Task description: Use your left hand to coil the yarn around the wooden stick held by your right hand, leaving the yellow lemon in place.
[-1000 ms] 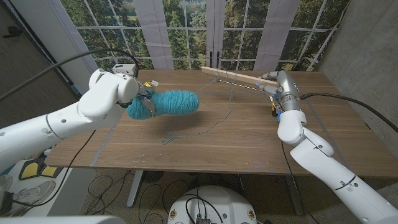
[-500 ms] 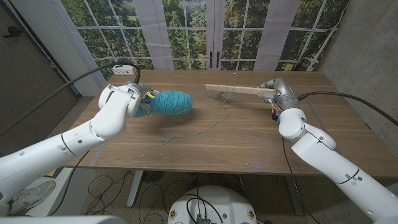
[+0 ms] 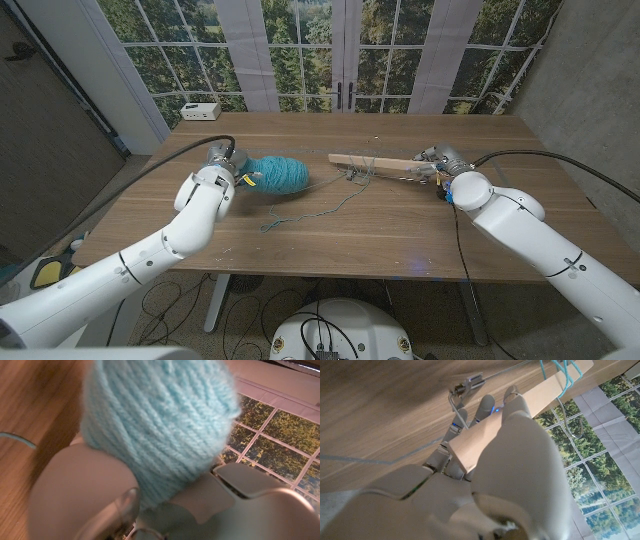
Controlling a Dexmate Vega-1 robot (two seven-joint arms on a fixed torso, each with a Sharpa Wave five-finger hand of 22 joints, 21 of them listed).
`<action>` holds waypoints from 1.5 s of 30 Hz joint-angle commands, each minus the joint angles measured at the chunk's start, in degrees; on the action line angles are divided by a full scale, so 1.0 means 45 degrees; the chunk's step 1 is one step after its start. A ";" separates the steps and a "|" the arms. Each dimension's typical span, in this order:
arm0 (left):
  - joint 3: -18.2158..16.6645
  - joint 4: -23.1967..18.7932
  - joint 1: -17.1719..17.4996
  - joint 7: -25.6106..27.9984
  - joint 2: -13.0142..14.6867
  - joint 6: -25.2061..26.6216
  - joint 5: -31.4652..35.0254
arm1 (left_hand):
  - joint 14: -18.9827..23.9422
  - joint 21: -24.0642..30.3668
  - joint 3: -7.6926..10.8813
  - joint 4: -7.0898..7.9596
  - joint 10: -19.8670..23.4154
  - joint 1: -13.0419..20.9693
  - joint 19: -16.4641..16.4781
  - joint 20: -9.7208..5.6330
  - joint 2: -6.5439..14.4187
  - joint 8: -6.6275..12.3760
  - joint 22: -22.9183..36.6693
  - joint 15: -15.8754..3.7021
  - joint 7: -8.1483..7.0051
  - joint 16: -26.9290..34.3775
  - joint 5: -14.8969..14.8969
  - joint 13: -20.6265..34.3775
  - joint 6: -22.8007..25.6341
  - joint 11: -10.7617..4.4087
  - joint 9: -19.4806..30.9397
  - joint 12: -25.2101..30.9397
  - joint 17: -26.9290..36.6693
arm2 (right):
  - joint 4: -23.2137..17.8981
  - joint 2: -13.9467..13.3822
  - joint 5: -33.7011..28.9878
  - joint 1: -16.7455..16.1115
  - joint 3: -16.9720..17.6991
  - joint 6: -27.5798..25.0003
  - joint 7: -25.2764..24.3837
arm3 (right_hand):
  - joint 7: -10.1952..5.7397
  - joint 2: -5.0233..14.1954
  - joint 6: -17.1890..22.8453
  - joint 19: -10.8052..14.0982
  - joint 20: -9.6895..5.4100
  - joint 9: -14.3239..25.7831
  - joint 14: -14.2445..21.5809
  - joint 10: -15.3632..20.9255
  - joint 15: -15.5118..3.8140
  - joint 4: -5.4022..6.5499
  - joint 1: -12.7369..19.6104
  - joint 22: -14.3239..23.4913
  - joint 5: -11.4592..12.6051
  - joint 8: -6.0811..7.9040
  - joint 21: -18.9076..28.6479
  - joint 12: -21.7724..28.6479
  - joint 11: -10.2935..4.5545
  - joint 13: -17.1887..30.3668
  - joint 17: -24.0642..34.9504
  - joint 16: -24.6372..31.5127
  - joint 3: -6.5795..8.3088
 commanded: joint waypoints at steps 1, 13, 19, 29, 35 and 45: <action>-0.0816 0.0581 0.1203 0.4053 -0.0546 -0.1107 0.0336 | 0.2916 -0.0014 0.1098 0.1168 0.0428 0.4006 0.0227 -0.1566 0.3890 -0.0025 -0.0017 -0.2664 -0.0056 -0.0173 -0.0189 -0.0402 0.0122 -0.0281 -0.0085 -0.0151 -0.0534 | 0.0960 -0.0089 0.2847 0.0609 0.1026 -0.0923 -0.0055 | 0.0079 0.1095 -0.0100 0.0181 -0.0062 0.0051 0.0159 0.1104 0.0005 0.0020 0.0737 0.0013 -0.0170 -0.0095 0.0068 0.0049 0.0994 0.0050 -0.0003 0.0103 0.0149; -0.0600 0.0743 0.1133 0.3129 -0.0194 -0.1484 0.1452 | -0.0786 -0.1921 -0.1624 -0.0107 -0.2318 0.2618 -0.2091 -0.0853 0.1842 -0.1356 -0.0822 -0.2864 -0.0535 -0.4974 -0.0909 -0.2535 -0.0970 -0.0383 -0.1303 -0.1799 -0.6237 | 0.1066 -0.0661 0.3985 0.1489 0.0251 -0.2131 -0.0846 | 0.0220 0.1453 -0.2737 -0.0266 0.1143 0.0032 -0.2367 -0.1428 0.1101 0.0809 -0.1619 0.0061 -0.1494 -0.0871 -0.0431 -0.0830 0.1652 0.0468 -0.0484 -0.0668 0.0319; -0.0787 0.0537 0.1345 0.3086 0.0011 -0.1581 0.1661 | -0.6799 -0.5164 -0.2505 0.0357 -0.4928 0.1229 -0.5005 0.0683 0.0890 -0.2878 -0.0807 -0.2461 -0.0158 -0.6120 -0.0226 -0.4331 -0.3110 -0.0115 -0.2161 -0.3527 -0.7798 | 0.1004 -0.0857 0.3877 0.2377 -0.0728 -0.3259 -0.1336 | 0.0053 0.1341 -0.5558 -0.0597 0.1391 -0.0259 -0.4593 -0.4193 0.1502 0.0560 -0.2206 0.0070 -0.1484 -0.1053 -0.0848 -0.1419 0.1566 0.1099 -0.1324 -0.1235 0.0484; -0.1331 0.0296 0.1664 0.3088 -0.0022 -0.1346 0.1552 | -1.2696 -0.7982 -0.4155 0.1073 -0.8851 -0.0029 -0.7541 0.1900 0.0229 -0.5934 -0.0757 -0.0237 -0.0218 -0.6042 0.0637 -0.6425 -0.6584 0.1013 -0.3761 -0.5981 -0.8947 | 0.1294 -0.0808 0.4176 0.3945 -0.1957 -0.5430 -0.1171 | 0.0060 0.0899 -1.1054 -0.1723 0.1775 -0.0539 -0.9845 -0.9603 0.2508 0.0211 -0.3207 0.0121 -0.1112 -0.0976 -0.1896 -0.2818 0.2459 0.1026 -0.3884 -0.1403 0.0661; -0.2469 -0.0167 0.2658 0.5187 -0.0139 -0.0607 -0.0037 | -1.4420 -0.9154 -0.5027 0.2088 -1.0069 -0.1692 -0.8513 0.2035 0.0587 -0.6939 -0.0742 0.0358 -0.0579 -0.5992 0.0547 -0.7141 -0.7498 0.1437 -0.4490 -0.6626 -0.9475 | 0.1000 -0.0835 0.3781 0.3435 -0.1885 -0.4692 -0.1903 | 0.0153 0.0297 -1.3779 -0.3745 0.2092 -0.0647 -1.3879 -1.3735 0.3645 0.0505 -0.4850 0.0132 -0.0856 -0.0833 -0.2911 -0.3617 0.2984 -0.0219 -0.5454 -0.1336 0.0057; -0.6633 -0.0869 0.4945 1.0051 -0.1402 -0.3069 -0.8893 | -1.4747 -0.9631 -0.4954 0.2732 -1.0798 -0.2652 -0.8256 0.2289 0.2017 -0.7154 -0.0725 0.0387 -0.1856 -0.5783 0.0188 -0.7836 -0.8512 0.1339 -0.5124 -0.7329 -0.9829 | 0.0368 -0.0756 0.2351 0.1907 -0.1647 -0.2014 -0.3733 | -0.0336 -0.0900 -1.3153 -0.4395 0.1671 -0.0683 -1.4717 -1.3567 0.3486 0.1239 -0.6799 0.0082 -0.0656 -0.0483 -0.3575 -0.3348 0.2684 -0.0977 -0.6244 -0.1131 -0.1352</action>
